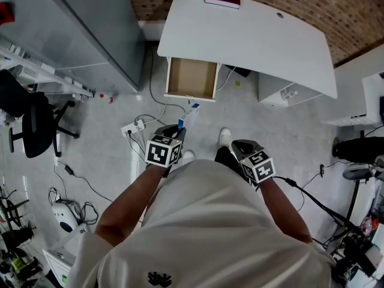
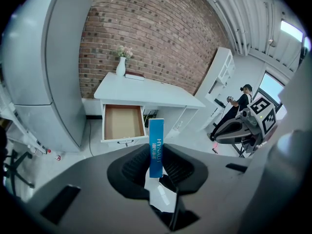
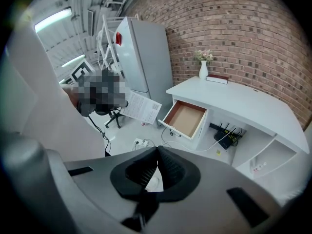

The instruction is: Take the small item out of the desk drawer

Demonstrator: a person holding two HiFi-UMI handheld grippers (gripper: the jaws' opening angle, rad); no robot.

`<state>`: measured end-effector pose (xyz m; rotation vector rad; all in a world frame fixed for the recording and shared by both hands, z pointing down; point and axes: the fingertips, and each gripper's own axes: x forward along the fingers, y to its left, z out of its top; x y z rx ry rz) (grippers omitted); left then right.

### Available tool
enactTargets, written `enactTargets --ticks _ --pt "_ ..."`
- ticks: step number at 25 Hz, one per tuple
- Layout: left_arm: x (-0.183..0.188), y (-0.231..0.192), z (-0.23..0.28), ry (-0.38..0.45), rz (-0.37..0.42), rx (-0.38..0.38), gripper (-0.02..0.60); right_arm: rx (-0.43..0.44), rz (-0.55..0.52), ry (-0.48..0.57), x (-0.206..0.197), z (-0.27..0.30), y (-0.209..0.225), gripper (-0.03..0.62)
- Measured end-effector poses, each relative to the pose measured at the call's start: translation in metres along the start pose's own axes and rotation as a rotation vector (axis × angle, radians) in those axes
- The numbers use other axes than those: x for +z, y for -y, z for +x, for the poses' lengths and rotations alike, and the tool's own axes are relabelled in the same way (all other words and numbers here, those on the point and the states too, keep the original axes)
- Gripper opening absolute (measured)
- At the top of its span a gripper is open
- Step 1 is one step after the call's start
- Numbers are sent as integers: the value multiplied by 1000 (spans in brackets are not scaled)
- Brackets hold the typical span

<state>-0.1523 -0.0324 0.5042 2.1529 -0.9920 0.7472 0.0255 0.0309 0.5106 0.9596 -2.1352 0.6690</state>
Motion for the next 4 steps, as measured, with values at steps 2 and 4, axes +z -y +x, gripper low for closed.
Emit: enactTargets --ticks 2,4 --pt "2 -1 5 0 2 1 89 -2 -1 5 2 1 5 30" --pt "4 -1 9 -3 4 5 89 -3 0 9 3 1 10 31"
